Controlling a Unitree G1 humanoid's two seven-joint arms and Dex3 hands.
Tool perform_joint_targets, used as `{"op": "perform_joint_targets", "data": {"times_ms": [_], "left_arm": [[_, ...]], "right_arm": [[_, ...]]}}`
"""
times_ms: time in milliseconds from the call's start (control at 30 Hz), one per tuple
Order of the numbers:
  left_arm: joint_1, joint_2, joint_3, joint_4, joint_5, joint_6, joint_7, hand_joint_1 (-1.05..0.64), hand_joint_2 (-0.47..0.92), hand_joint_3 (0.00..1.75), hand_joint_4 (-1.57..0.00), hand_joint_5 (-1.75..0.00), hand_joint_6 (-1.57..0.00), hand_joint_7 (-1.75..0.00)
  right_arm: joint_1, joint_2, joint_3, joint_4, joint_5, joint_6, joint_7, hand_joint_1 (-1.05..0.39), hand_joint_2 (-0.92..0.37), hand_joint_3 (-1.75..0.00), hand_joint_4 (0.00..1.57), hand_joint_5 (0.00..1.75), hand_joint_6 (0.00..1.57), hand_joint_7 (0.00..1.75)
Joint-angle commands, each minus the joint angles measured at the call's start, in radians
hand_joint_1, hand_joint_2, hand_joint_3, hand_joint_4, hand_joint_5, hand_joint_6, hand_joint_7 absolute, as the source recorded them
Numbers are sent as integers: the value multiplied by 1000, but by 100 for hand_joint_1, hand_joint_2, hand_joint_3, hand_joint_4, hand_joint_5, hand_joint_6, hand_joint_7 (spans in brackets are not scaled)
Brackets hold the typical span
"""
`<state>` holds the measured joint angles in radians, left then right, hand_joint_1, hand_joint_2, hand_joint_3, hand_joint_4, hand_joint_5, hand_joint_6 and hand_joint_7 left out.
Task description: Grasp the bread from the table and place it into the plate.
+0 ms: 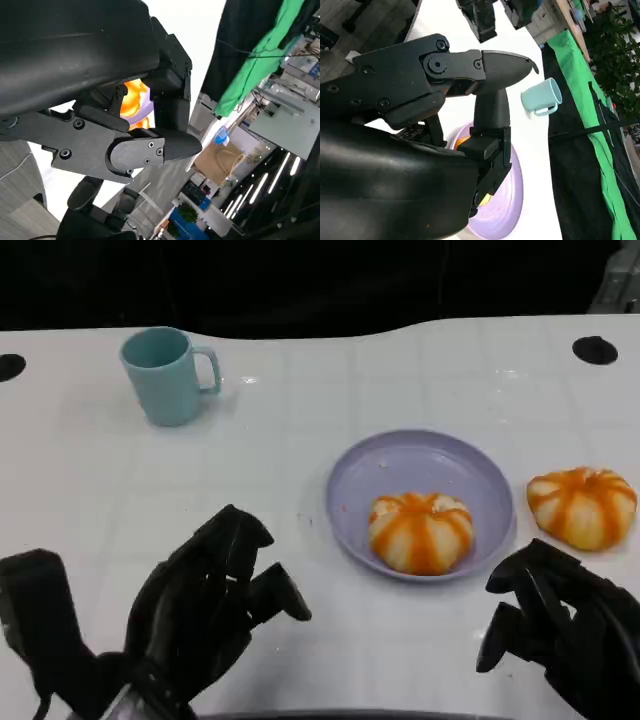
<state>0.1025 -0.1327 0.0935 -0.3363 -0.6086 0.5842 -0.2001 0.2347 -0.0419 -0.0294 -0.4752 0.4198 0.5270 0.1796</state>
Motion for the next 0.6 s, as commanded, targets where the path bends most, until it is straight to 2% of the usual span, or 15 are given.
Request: {"op": "perform_joint_targets", "data": {"times_ms": [33,600], "left_arm": [[13,17,3,0,-7,-11,2,-54,92,57,-73,-175,-47,-175],[31,53,-3,65,10,-58,-32,-56,92,49,-79,-175,-52,-175]], "right_arm": [[-1,-13,-9,-9,7,2,-2,-44,-92,-38,63,175,48,163],[3,-13,-10,-19,9,7,-2,-44,-92,-40,62,175,46,163]]}}
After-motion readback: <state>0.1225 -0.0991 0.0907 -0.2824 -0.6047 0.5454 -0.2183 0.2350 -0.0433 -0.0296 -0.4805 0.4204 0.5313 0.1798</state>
